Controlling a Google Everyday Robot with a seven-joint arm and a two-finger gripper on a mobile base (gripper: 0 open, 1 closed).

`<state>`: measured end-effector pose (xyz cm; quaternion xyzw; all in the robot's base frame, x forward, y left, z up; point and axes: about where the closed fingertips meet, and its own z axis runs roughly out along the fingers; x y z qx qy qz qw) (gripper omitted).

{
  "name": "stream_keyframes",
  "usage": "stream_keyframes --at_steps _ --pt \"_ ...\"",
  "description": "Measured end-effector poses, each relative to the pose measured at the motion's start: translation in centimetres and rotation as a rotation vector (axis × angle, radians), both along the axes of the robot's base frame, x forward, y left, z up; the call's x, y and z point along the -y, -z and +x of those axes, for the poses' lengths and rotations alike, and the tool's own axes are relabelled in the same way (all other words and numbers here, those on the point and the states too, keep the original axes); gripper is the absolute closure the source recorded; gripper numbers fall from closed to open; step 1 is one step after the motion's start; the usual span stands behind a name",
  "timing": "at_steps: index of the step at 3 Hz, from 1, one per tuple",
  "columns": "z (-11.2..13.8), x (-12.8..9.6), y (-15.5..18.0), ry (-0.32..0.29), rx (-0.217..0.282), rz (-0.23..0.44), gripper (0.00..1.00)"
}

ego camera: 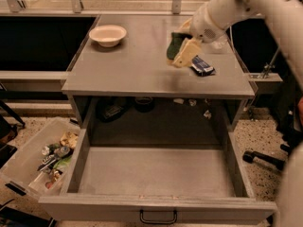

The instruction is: Place sponge into top drawer

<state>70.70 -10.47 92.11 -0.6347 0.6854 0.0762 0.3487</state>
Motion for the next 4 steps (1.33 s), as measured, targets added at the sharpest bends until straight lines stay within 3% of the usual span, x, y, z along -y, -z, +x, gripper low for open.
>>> stream_keyframes --at_steps 1,2,3,4 --pt "-5.2 1.3 -7.9 0.091 0.181 0.025 1.0" --pt "-8.4 0.4 -11.4 0.105 0.273 0.026 1.0" --pt "-8.4 0.4 -11.4 0.104 0.273 0.026 1.0" --pt "-8.7 0.0 -10.6 0.058 0.216 -0.001 1.0"
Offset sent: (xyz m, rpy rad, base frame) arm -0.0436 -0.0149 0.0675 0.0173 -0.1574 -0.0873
